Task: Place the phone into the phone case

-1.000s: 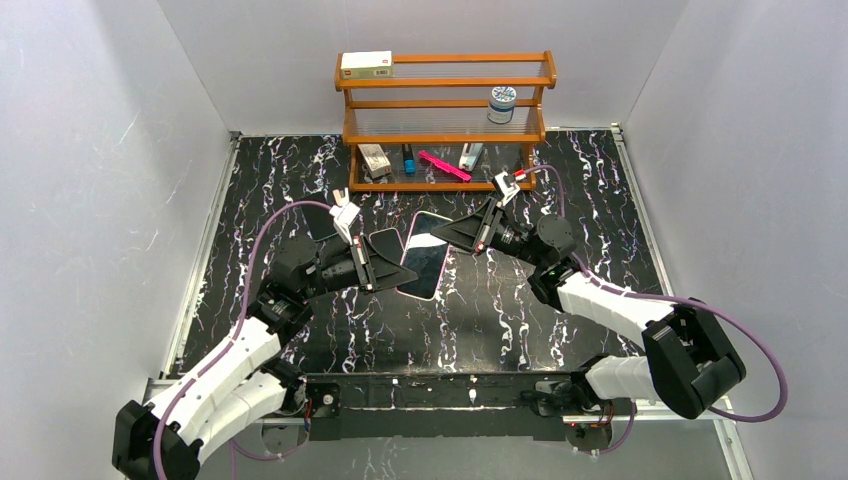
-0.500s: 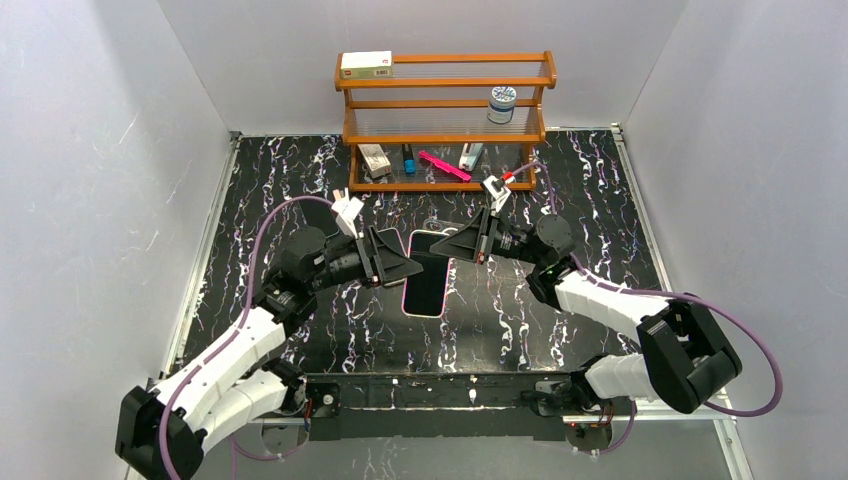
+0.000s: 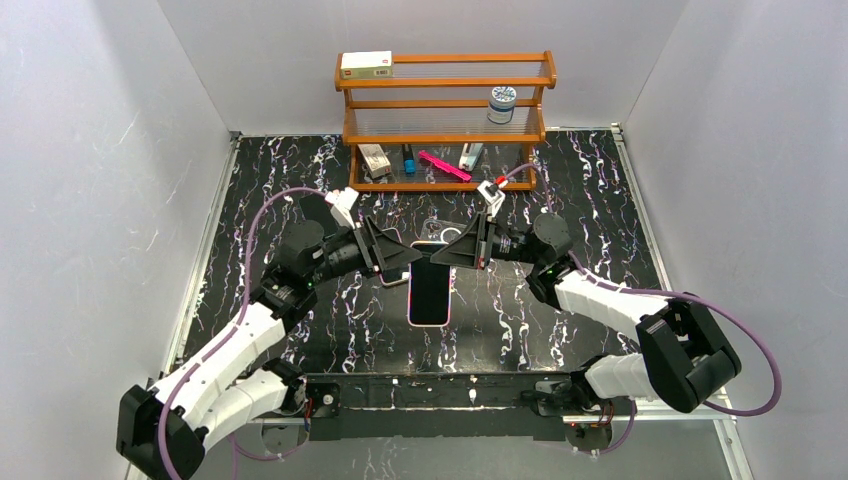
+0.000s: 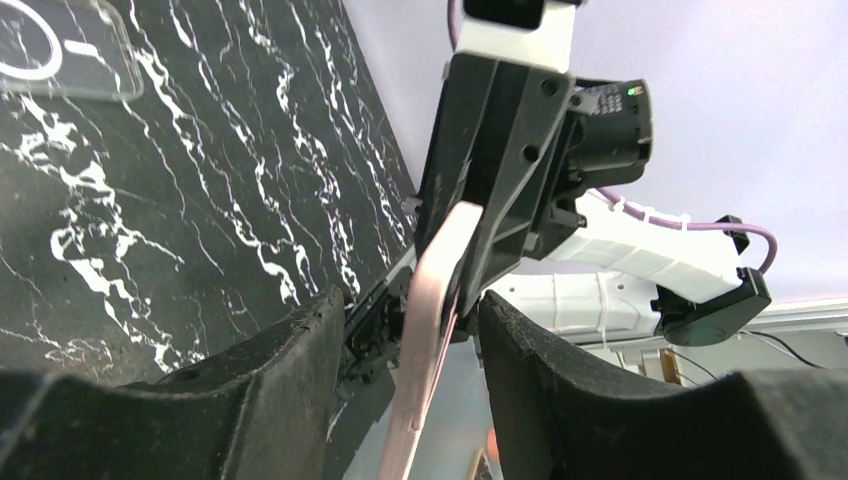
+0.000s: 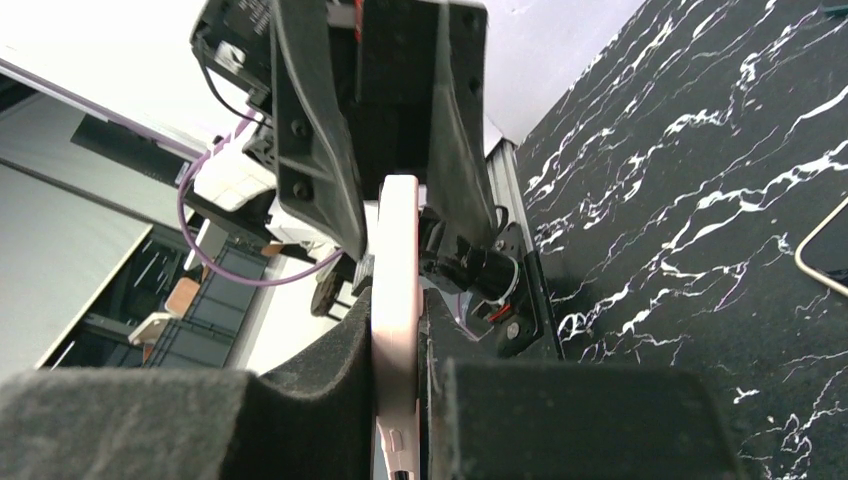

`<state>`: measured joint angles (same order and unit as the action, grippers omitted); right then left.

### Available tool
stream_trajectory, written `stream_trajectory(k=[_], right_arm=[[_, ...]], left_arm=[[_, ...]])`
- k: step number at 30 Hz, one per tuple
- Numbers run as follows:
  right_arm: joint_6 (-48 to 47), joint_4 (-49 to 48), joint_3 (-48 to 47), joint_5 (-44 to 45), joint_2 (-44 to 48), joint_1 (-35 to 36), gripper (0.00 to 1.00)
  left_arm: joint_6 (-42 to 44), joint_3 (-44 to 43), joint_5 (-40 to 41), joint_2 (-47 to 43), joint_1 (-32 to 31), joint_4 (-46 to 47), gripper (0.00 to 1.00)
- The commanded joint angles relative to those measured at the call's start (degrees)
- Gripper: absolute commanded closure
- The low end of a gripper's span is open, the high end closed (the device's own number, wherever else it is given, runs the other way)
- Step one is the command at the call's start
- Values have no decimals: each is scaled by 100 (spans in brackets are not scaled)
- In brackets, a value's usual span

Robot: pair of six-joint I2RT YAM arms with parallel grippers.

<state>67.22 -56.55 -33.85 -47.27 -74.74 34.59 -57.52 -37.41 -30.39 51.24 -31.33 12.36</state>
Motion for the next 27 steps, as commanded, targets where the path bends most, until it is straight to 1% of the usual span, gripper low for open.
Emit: stream_trajectory(k=[1, 4, 8, 12, 14, 16, 18, 23, 27], right_arm=[[-25, -251, -61, -223, 176, 32, 99], [-25, -258, -39, -222, 155, 32, 99], [-9, -262, -39, -214, 138, 43, 99], [6, -277, -41, -173, 122, 47, 99], [18, -286, -48, -160, 91, 42, 99], [43, -286, -55, -149, 59, 40, 99], [74, -286, -60, -128, 37, 46, 99], [163, -164, -88, -14, -31, 40, 99], [109, -35, -94, 18, -96, 43, 99]], left_arm=[[313, -368, 399, -191, 13, -201, 53], [381, -408, 343, -60, 13, -250, 58], [313, -369, 117, 96, 13, -42, 61], [360, -355, 33, 165, 13, -32, 69], [437, -355, 14, 184, 13, -108, 76], [579, -359, 51, 184, 13, -229, 90], [732, -391, 162, 185, 13, -416, 100], [1279, -522, 819, -4, 13, -1156, 100], [1490, -636, 849, 28, 13, -1536, 100]])
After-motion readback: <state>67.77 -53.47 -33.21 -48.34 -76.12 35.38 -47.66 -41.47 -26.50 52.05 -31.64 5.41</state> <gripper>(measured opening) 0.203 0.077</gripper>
